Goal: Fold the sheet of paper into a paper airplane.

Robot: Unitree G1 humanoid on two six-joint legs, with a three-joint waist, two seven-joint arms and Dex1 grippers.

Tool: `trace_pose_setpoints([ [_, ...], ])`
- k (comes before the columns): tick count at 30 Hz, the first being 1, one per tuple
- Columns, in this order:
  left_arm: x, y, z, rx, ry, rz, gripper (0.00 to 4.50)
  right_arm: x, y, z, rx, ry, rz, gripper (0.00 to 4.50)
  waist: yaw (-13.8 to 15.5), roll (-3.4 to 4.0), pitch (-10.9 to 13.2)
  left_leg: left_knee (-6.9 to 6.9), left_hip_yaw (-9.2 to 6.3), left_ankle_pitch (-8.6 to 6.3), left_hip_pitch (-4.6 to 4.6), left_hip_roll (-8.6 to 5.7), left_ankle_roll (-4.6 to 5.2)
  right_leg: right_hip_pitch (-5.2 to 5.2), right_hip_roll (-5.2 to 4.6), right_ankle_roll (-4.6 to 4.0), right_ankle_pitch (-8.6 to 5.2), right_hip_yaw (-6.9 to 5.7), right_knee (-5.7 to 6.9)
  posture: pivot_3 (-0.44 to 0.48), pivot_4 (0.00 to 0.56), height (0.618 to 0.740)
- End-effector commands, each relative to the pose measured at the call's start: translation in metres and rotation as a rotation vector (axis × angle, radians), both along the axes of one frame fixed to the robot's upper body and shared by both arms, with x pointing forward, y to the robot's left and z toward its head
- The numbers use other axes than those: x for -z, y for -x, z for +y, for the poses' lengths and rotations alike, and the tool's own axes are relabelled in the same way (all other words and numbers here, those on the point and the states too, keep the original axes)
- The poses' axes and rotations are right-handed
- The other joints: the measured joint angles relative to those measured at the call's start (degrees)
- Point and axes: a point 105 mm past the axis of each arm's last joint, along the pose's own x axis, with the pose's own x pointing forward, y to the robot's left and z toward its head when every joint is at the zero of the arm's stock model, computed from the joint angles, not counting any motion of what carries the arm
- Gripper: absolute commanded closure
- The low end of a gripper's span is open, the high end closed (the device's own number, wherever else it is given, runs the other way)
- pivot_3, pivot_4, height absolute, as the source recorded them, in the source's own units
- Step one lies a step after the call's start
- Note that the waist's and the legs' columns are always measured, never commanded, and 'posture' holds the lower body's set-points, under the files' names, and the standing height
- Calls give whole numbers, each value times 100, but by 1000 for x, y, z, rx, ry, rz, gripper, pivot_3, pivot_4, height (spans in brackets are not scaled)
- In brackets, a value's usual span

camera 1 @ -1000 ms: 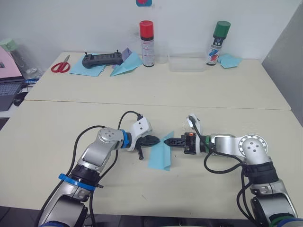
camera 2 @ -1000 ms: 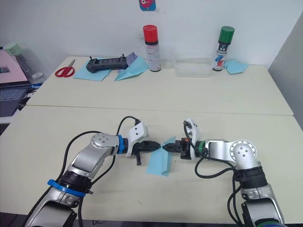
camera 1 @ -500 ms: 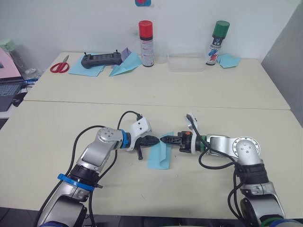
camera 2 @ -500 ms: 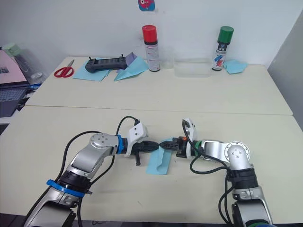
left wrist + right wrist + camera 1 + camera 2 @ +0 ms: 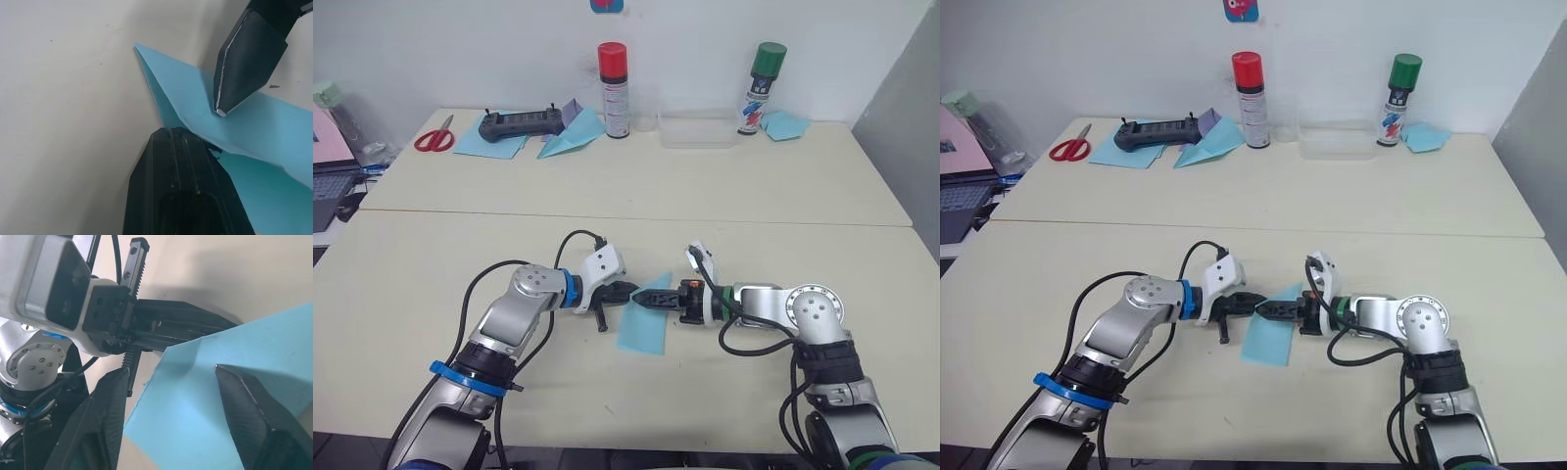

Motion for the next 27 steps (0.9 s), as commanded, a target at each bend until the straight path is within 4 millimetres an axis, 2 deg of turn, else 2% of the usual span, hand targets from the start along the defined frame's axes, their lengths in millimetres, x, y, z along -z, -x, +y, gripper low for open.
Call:
trace_pose_setpoints([
  [1,29,15,2,9,-56,115,4500,-7,-2,-1,1,-17,-27,1781,0,0,0,0,0,0,0,0,0,0,0,0,0,0,0,0,150,740],
  [7,29,15,4,9,-61,117,4500,-3,-7,-3,27,26,-76,1781,0,1,0,0,0,0,1,0,0,0,0,0,0,0,0,0,150,740],
  [8,29,15,5,9,-62,117,4500,-3,-8,-3,30,30,-87,1943,0,1,0,0,0,0,1,0,0,0,0,0,0,0,0,0,150,740],
  [10,29,14,5,9,-63,117,4500,-2,-8,-2,24,44,-116,2358,-1,1,0,0,0,0,1,0,0,0,0,0,0,0,0,0,150,740],
  [15,28,13,6,13,-70,116,4500,1,-5,5,-9,78,-188,4293,-3,1,0,0,0,0,1,0,0,0,0,0,0,-1,0,0,150,740],
  [16,28,13,6,14,-72,116,4500,1,-4,6,-15,81,-196,4460,-3,1,0,0,0,0,1,0,0,0,0,0,0,-1,0,0,150,740],
  [27,5,-3,26,-27,-79,69,4500,17,1,9,-63,165,-259,4460,-69,1,0,1,0,0,9,7,0,0,9,0,0,1,7,0,150,740],
])
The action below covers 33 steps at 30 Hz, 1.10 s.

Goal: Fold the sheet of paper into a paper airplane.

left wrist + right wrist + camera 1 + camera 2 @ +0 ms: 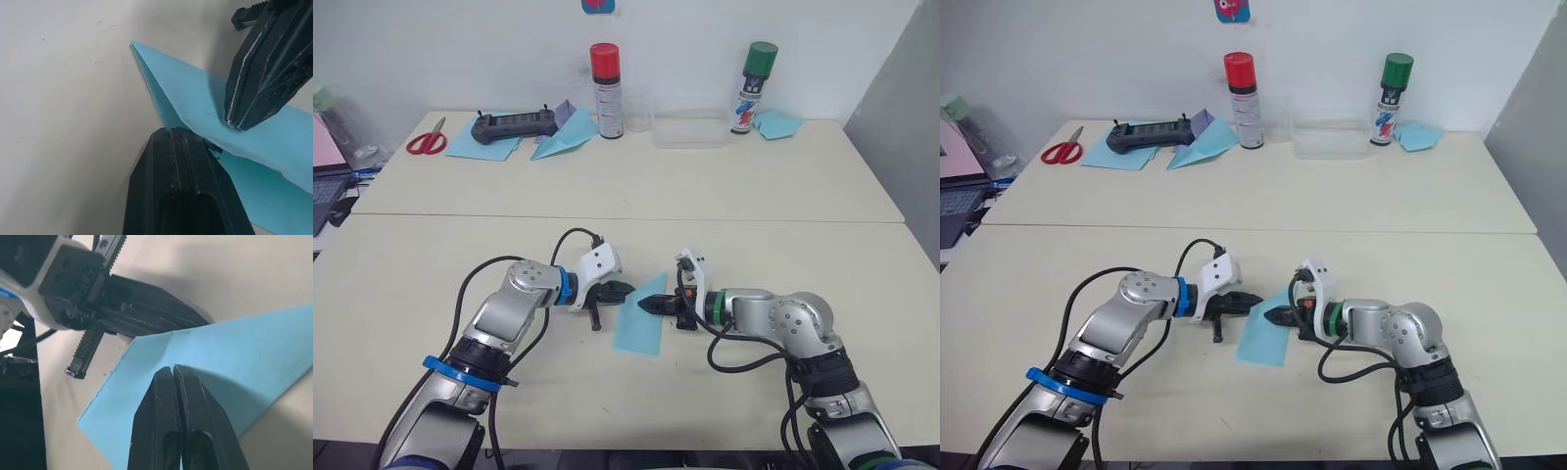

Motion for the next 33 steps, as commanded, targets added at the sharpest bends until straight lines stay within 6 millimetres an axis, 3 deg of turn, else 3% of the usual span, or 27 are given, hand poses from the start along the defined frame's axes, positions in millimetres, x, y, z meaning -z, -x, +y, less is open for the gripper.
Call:
trace_pose_setpoints([
  [1,8,-2,17,-32,-67,27,4500,-1,0,1,-4,10,-40,4460,-18,0,0,0,0,0,1,0,0,0,1,0,0,0,1,0,150,740],
  [8,-20,-10,13,-32,-24,-39,4500,7,-3,1,2,56,-70,4460,-63,-1,0,4,-1,0,0,1,0,1,2,-1,3,2,2,0,150,740],
  [11,-37,-5,-7,30,33,-80,4500,12,-5,-1,9,92,-82,4460,-74,-1,1,5,-1,1,1,1,-1,2,2,0,7,1,2,0,150,740],
  [18,-26,3,-14,33,-11,-63,4500,13,-5,-2,10,93,-79,4460,-75,-2,1,9,-2,1,2,0,-1,5,2,3,9,2,3,0,150,740],
  [25,-2,9,6,21,-131,-46,4500,10,-5,-3,16,90,-91,4460,-75,-2,0,8,-3,1,2,0,-1,4,2,3,9,1,2,0,150,740],
  [30,5,2,13,-26,-162,-61,4500,-5,-3,1,-38,43,-181,4460,-73,-2,1,9,-3,1,2,-2,-1,6,0,3,9,3,2,0,150,740],
  [33,8,0,8,-30,-144,-62,4500,-8,-2,3,-109,73,-329,4460,-64,-2,1,9,-3,1,2,-3,-1,5,0,3,9,2,1,0,150,740],
])
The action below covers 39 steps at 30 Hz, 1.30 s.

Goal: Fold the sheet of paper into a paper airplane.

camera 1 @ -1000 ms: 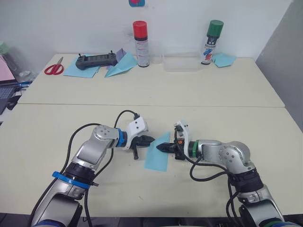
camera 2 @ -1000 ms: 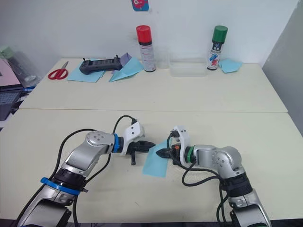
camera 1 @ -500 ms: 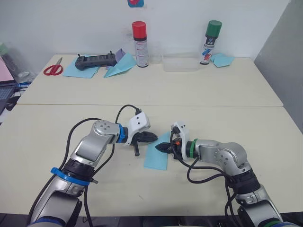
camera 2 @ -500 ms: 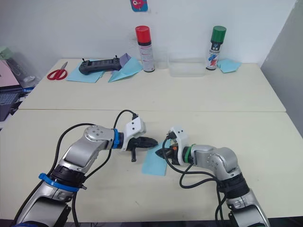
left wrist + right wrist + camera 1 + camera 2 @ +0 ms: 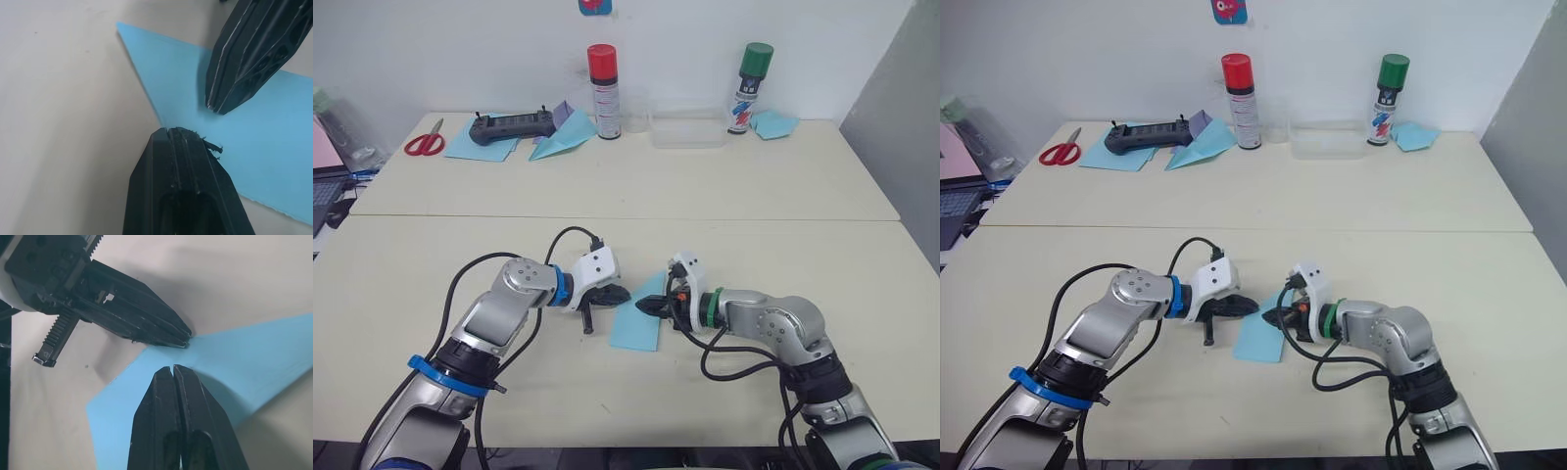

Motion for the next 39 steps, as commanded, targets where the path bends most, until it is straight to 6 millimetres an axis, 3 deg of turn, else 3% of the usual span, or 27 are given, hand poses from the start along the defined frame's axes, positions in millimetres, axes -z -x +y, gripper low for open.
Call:
trace_pose_setpoints([
  [1,13,-3,2,-36,-29,11,4500,-8,1,3,-69,14,-177,4460,9,0,0,0,0,0,0,-1,0,1,-1,0,0,-1,-1,0,150,740],
  [5,16,-1,2,-32,-18,9,4500,5,-5,-3,-97,115,-297,4460,26,0,0,1,0,0,2,-2,0,2,-1,1,0,0,-1,0,150,740],
  [13,-3,-2,-10,-48,128,28,4500,25,-12,-13,-61,185,-307,4460,97,-1,1,5,0,1,20,-2,-1,19,-2,3,3,1,1,0,150,740],
  [22,43,7,4,32,-118,-45,4500,31,-16,-22,-20,217,-341,4460,121,-1,-4,5,0,0,42,-1,-1,44,-2,2,3,2,-3,0,150,740],
  [27,48,8,4,45,-116,-45,4500,32,-22,-27,53,202,-316,4460,120,-3,-10,5,2,0,79,-1,-1,79,-3,1,2,4,-4,0,150,740],
  [32,53,12,6,50,-122,-39,4500,41,-38,-45,170,269,-319,4460,119,-2,-45,4,2,0,81,-1,-1,81,-3,1,2,4,-4,0,150,740],
  [39,53,13,4,44,-108,-30,4500,49,-43,-55,238,290,-300,4460,118,3,-82,2,2,0,85,-1,0,83,-3,0,2,5,-5,0,150,740],
])
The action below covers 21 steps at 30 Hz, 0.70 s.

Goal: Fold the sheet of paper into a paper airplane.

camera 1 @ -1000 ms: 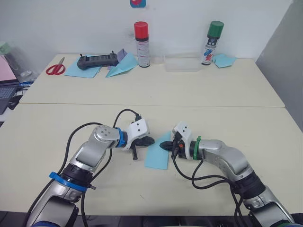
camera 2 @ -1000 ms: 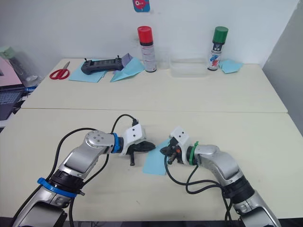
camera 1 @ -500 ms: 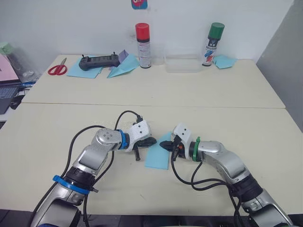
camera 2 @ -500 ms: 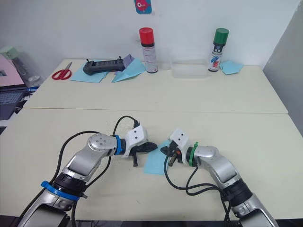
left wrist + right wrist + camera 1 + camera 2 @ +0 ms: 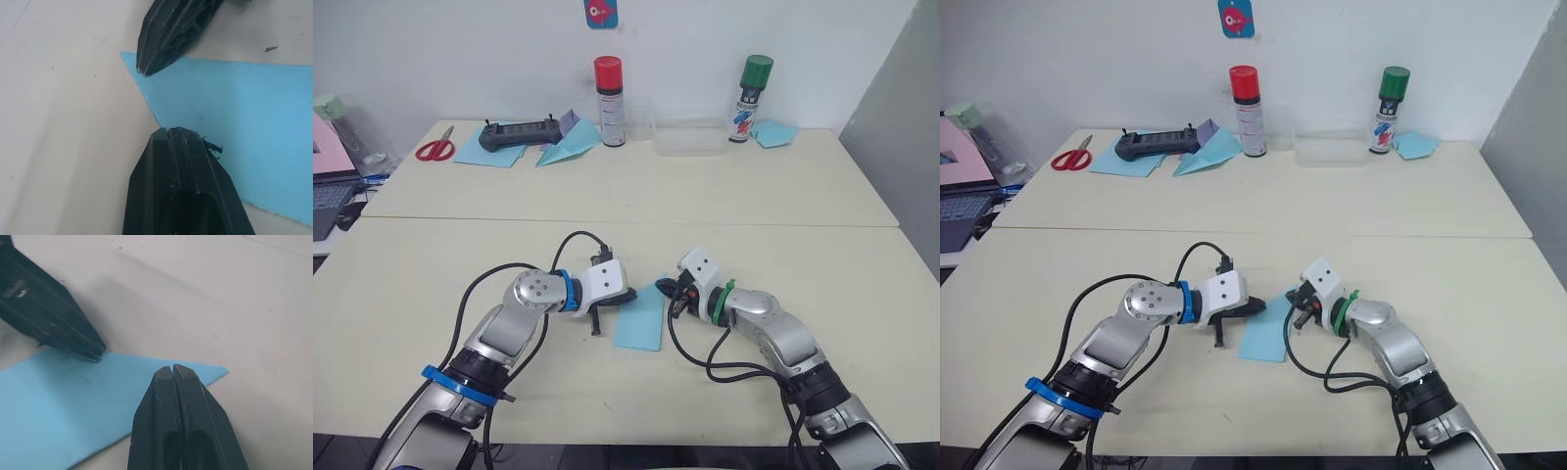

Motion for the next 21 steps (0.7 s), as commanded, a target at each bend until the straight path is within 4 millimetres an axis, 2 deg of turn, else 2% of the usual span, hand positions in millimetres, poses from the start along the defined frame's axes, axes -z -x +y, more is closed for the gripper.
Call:
trace_pose_setpoints([
  [1,32,12,11,-28,-75,116,4500,26,-7,-28,136,79,73,4460,0,0,-4,0,0,0,0,0,0,0,0,0,0,0,0,0,150,740],
  [7,31,12,9,-27,-64,118,4500,32,-16,-36,197,82,86,4460,-6,2,-16,-1,1,0,15,1,0,11,0,-2,-1,2,0,0,150,740],
  [15,30,10,7,-30,-58,116,4500,29,-23,-41,219,110,42,4460,-5,3,-24,-5,4,0,31,0,0,21,-2,-16,-9,4,-1,0,150,740],
  [17,30,9,6,-33,-54,118,4500,21,-25,-41,219,92,11,4460,-5,2,-25,-5,4,0,33,-1,0,22,-2,-17,-10,5,-1,0,150,740],
  [21,30,9,6,-38,-49,126,4500,-14,-21,-31,152,-74,-87,4460,10,2,-21,-5,6,0,32,-3,0,21,-4,-22,-13,7,-2,0,150,740],
])
